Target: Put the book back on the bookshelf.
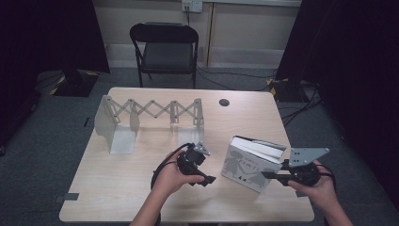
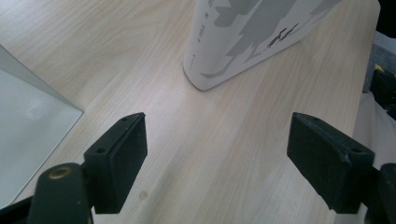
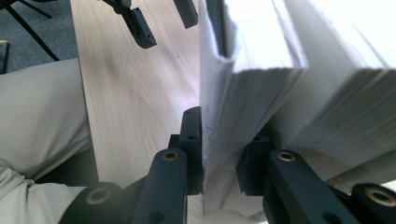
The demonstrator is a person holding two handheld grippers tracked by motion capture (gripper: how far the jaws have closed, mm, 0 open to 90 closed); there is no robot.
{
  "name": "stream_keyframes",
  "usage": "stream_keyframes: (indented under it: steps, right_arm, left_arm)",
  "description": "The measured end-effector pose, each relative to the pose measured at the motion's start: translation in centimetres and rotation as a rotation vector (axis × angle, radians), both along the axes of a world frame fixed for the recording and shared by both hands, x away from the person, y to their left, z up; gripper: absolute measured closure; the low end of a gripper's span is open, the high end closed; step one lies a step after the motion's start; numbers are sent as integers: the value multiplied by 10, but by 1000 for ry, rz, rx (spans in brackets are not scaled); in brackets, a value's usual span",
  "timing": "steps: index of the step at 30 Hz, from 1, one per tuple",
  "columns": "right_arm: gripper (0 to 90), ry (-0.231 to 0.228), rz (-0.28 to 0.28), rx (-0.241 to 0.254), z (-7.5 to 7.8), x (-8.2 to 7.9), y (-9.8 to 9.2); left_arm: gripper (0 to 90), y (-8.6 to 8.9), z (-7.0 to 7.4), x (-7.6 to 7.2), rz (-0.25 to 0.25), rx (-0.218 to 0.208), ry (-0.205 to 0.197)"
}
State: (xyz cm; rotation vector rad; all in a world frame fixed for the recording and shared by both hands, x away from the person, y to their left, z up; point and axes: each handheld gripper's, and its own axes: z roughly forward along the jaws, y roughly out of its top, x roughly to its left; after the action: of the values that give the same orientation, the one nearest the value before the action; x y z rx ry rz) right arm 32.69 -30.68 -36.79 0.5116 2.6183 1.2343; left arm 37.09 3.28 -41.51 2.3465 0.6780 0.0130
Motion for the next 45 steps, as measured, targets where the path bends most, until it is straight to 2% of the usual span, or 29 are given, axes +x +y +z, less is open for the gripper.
stream_keyframes:
  steps: [7, 20, 27, 33, 35, 41, 43, 45]
  right_arm:
    - [754, -3, -8, 11, -2, 1, -2]
    - [755, 5, -14, 23, -3, 3, -4]
    - [755, 6, -14, 22, -2, 4, -4]
    - [754, 8, -16, 24, -2, 4, -4]
    - [753, 7, -16, 23, -2, 4, -4]
    - [752, 10, -24, 28, -3, 4, -5]
    - [751, 9, -24, 33, -3, 4, -5]
    - [750, 8, -24, 34, -3, 4, -6]
  left_arm:
    - [170, -6, 7, 4, -28, 23, -10]
    - [166, -23, 24, 12, -62, 23, -37]
    - [172, -32, 37, 15, -97, 26, -70]
    - [183, -44, 49, 17, -120, 44, -118]
    - [191, -48, 52, 17, -128, 37, -117]
    - [200, -57, 60, 19, -149, 20, -150]
    - [200, -61, 61, 20, -156, 28, -171]
    - [205, -64, 63, 21, -170, 25, -175]
